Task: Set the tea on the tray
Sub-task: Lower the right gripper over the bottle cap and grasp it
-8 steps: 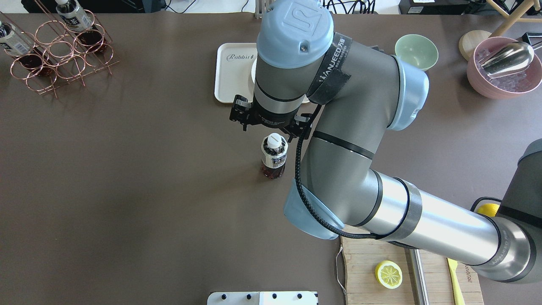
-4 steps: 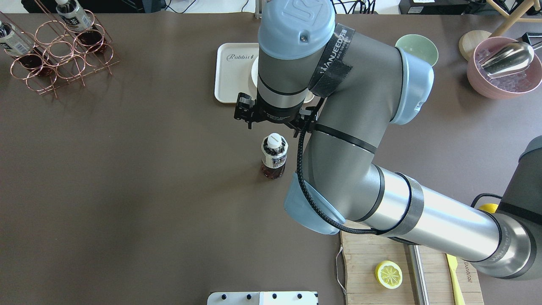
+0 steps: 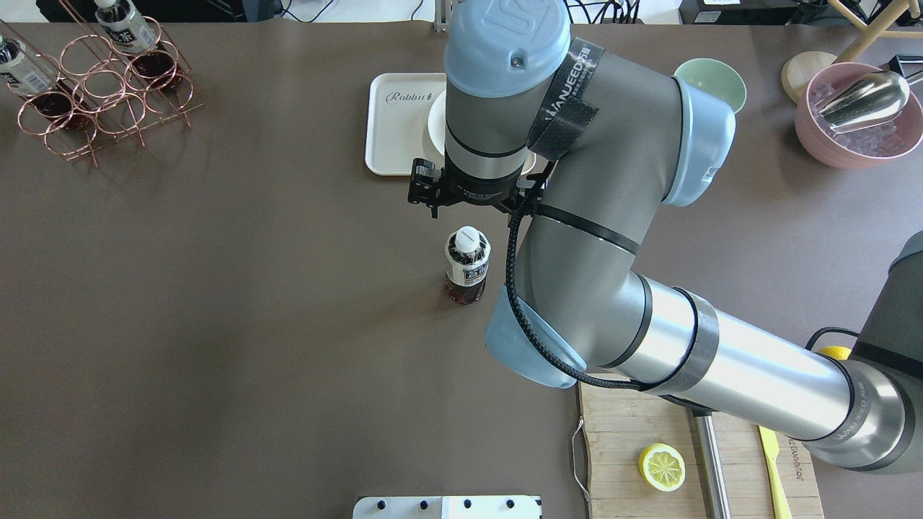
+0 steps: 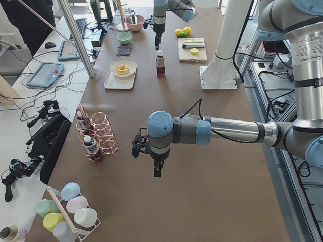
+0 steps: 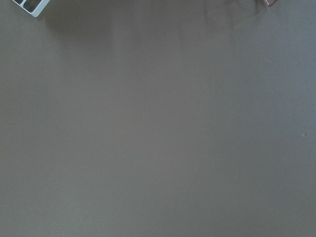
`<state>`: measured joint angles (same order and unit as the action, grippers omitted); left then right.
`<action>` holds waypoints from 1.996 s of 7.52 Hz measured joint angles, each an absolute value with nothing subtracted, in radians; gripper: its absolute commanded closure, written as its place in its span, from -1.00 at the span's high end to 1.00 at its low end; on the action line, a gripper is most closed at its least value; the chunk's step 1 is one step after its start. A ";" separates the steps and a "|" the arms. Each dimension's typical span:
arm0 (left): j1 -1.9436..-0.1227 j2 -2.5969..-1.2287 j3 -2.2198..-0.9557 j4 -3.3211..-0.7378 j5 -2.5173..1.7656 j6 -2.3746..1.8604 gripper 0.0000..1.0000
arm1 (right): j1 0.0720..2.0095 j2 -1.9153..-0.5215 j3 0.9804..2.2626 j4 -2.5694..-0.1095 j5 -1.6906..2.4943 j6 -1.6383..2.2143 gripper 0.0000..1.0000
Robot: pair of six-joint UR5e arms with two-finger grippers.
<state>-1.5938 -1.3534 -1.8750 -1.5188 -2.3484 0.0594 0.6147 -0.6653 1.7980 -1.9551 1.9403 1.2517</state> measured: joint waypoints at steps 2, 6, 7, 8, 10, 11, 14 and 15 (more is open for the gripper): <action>-1.594 -1.353 -1.878 -1.520 -2.350 0.058 0.96 | 0.593 -0.671 1.787 -1.948 1.935 1.249 1.00; -1.594 -1.352 -1.880 -1.521 -2.351 0.060 0.96 | 0.567 -0.694 1.783 -1.939 1.925 1.250 0.80; -1.594 -1.350 -1.880 -1.522 -2.350 0.062 0.96 | 0.567 -0.698 1.783 -1.934 1.920 1.251 0.51; -1.594 -1.348 -1.881 -1.523 -2.349 0.064 0.96 | 0.566 -0.699 1.783 -1.929 1.918 1.254 0.20; -1.594 -1.347 -1.881 -1.523 -2.348 0.067 0.96 | 0.562 -0.699 1.784 -1.925 1.916 1.262 -0.02; -1.594 -1.347 -1.880 -1.523 -2.348 0.067 0.96 | 0.562 -0.699 1.784 -1.925 1.912 1.263 -0.04; -1.594 -1.348 -1.881 -1.523 -2.347 0.068 0.96 | 0.561 -0.699 1.786 -1.924 1.907 1.264 -1.00; -1.593 -1.352 -1.881 -1.523 -2.346 0.068 0.96 | 0.561 -0.699 1.790 -1.924 1.906 1.264 -1.00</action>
